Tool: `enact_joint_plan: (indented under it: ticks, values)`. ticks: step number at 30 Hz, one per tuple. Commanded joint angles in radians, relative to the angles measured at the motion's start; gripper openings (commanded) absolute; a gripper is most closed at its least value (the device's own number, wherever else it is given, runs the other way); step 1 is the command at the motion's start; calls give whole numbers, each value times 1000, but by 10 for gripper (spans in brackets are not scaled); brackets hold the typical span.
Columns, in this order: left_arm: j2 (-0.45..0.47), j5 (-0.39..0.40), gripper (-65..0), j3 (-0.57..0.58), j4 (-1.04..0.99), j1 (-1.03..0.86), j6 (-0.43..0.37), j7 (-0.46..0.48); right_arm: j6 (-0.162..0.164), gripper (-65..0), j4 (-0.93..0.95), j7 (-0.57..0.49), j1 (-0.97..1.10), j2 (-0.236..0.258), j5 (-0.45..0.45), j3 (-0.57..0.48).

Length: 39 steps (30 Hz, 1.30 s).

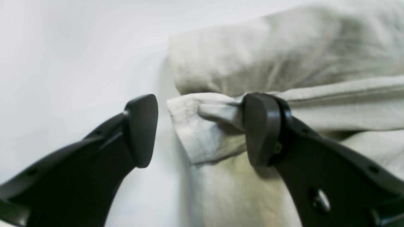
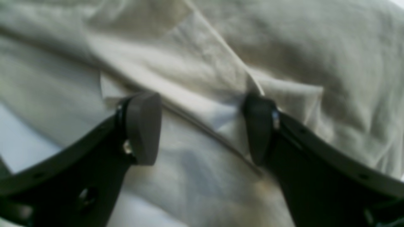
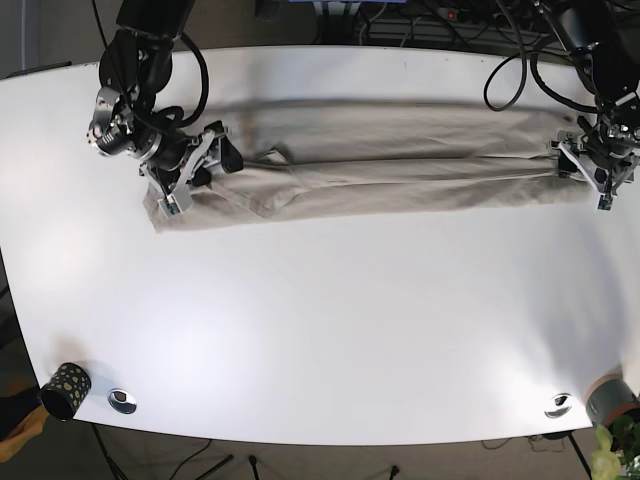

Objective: Fold the T-shirt properly
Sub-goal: 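Regrasp the folded edge and fold it over again with both grippers, then move the left gripper to the strip's middle and grasp it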

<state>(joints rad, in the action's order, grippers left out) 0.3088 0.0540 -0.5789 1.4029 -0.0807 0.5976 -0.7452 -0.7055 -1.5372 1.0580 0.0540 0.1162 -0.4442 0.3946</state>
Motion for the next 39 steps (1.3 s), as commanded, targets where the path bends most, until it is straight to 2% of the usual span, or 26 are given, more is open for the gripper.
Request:
enact_joint_plan:
  ticks: [1,5,8,10,13,15,17,24,35,39]
  values:
    - [13,-15,-229,0,-15,28,-6,-6,7,-252,27,8,-33,12,49,4]
    - [11,4,-183,-6,-26,75,-5,-9,7,-255,39,11,-76,29,46,0]
    - [13,119,-178,-29,54,68,48,-40,7,-255,14,18,-78,32,46,-29]
    - [19,225,-178,-86,114,49,89,-135,7,-255,-4,18,-75,32,46,-41]
    - [19,332,-176,-163,160,45,101,-248,7,-255,-26,18,-69,32,46,-44]
    - [19,384,-176,-212,154,37,101,-302,7,-255,-29,18,-67,29,46,-44]
    - [19,415,-176,-241,120,25,101,-313,7,-255,-27,18,-58,27,46,-44]
    - [19,424,-176,-250,-35,23,101,-313,7,-255,-29,18,-49,24,46,-44]
    - [11,424,-178,-192,-126,74,101,-313,7,-255,-29,17,-42,24,46,-38]
    - [-18,424,-185,-191,-127,75,101,-314,7,-255,-27,17,-42,24,46,-38]
